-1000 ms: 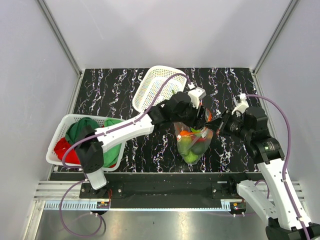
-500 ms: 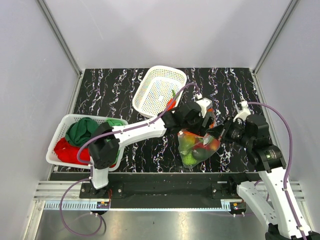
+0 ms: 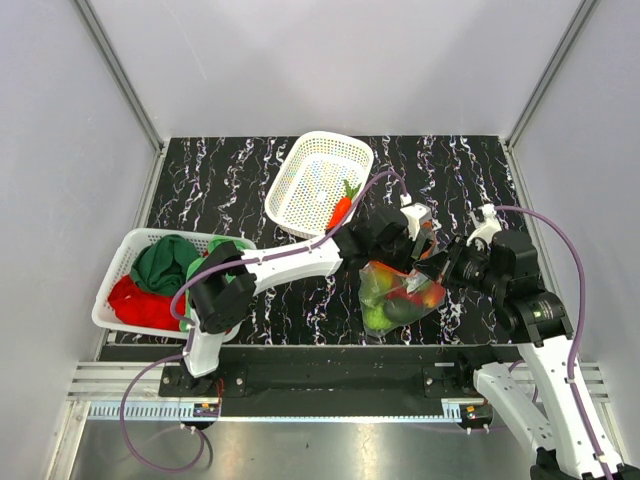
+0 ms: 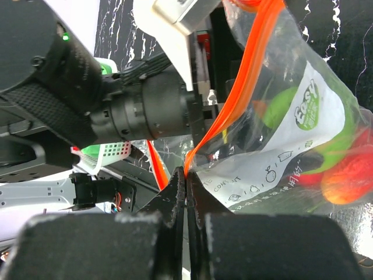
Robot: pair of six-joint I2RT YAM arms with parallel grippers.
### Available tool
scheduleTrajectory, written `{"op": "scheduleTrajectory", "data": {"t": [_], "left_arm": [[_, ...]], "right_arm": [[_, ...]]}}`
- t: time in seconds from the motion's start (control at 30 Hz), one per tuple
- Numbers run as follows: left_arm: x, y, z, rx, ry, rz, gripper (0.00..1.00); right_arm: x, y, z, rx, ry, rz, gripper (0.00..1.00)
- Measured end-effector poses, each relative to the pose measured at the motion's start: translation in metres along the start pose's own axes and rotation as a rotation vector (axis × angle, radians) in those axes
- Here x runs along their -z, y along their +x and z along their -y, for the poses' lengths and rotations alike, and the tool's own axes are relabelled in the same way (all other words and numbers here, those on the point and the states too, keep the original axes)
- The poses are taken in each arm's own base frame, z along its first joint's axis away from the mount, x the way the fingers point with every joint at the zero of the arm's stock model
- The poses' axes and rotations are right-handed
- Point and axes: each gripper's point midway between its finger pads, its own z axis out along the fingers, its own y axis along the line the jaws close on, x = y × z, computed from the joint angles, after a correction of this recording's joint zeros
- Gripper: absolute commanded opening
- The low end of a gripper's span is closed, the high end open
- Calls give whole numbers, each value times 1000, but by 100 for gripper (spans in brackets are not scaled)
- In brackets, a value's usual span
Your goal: Open the zip-top bag and remove the fake food
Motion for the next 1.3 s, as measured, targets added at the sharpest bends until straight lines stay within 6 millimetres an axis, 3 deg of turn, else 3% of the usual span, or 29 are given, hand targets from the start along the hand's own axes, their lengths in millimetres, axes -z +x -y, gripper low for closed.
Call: {"op": "scheduleTrajectory", "data": {"t": [0.13,0.17,0.4,0.57,0.8,0.97,1.17,1.3], "left_arm": [[-4,0,3,8,20,5,54],[-5,0,4,10,23,5,42],[-2,-1,1,-26,12,7,0],[24,-16,3,-83,-25,38,0],[84,-83,41,-164,28,220,0],[113,-109,54,-207,35,304,0],[141,-134,30,-215,-41,375,0],[166,-157,-20,-166,-136,432,0]], "right_arm": [[2,1,-1,2,-2,3,0],[2,1,0,2,-2,3,0],[7,0,4,22,25,26,0],[12,0,12,34,68,43,0],[12,-1,17,37,93,49,0],[10,-1,20,36,107,46,0],[9,-4,25,31,141,52,0],[11,-4,28,30,160,53,0]]}}
